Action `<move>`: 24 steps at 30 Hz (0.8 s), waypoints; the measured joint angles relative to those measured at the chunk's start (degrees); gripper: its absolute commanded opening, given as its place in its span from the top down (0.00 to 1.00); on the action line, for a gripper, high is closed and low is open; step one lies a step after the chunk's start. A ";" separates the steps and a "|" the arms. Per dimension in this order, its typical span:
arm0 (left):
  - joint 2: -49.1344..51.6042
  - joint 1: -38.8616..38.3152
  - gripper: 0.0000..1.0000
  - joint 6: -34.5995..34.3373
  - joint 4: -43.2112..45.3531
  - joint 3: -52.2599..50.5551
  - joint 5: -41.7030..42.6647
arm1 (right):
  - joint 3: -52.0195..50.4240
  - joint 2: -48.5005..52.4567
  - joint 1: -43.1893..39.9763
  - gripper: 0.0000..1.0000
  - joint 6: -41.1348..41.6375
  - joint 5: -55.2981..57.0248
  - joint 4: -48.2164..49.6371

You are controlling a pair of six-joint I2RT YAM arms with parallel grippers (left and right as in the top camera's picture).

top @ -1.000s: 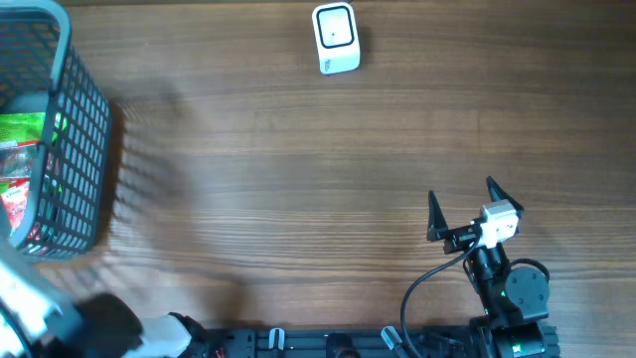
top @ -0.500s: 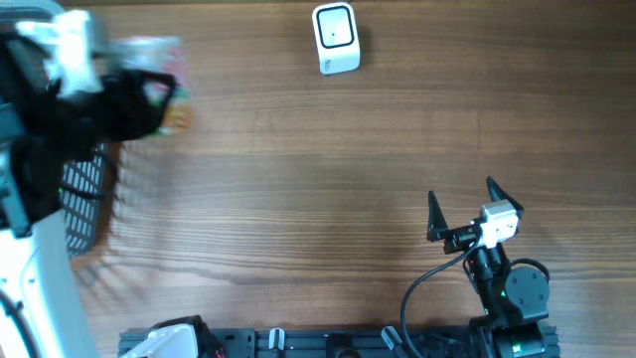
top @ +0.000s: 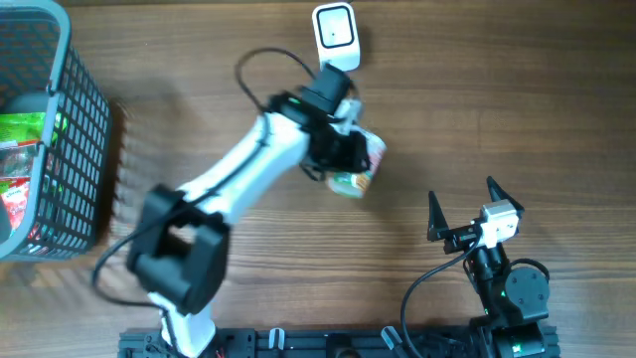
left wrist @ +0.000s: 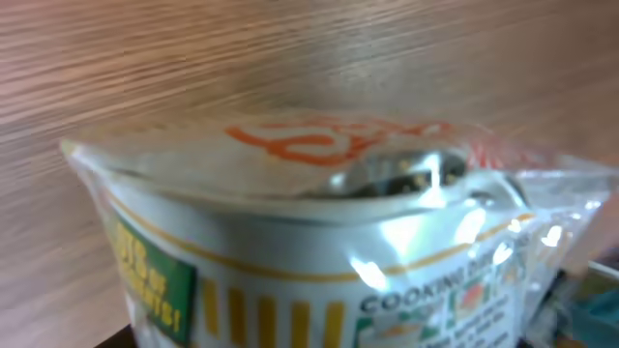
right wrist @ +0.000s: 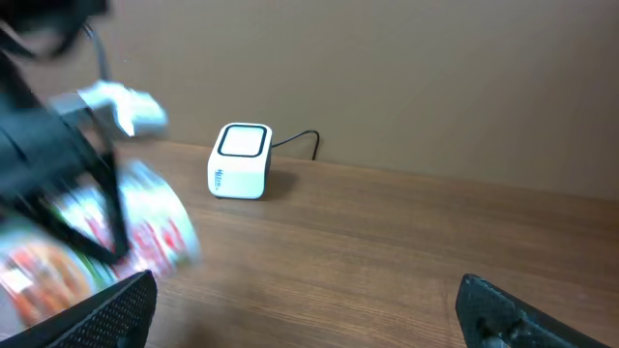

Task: Scan the item barcode
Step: 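Carry the cup noodles with the left gripper toward the table centre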

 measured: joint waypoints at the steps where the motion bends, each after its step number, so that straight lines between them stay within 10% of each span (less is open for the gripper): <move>1: 2.16 -2.40 0.43 -1.33 2.29 -0.07 -1.25 | 0.00 0.00 0.00 0.00 0.00 0.00 0.00; 6: 8.22 -11.85 0.34 -5.49 9.33 -0.20 -7.15 | 0.00 0.00 0.00 0.00 0.00 0.00 0.00; 8: 8.24 -13.31 0.00 -6.25 10.47 -0.20 -8.07 | 0.00 0.00 0.00 0.00 0.00 0.00 0.00; 24: 1.62 -10.51 0.00 -6.86 10.80 -0.17 -8.96 | 0.00 0.00 0.00 0.00 0.00 0.00 0.00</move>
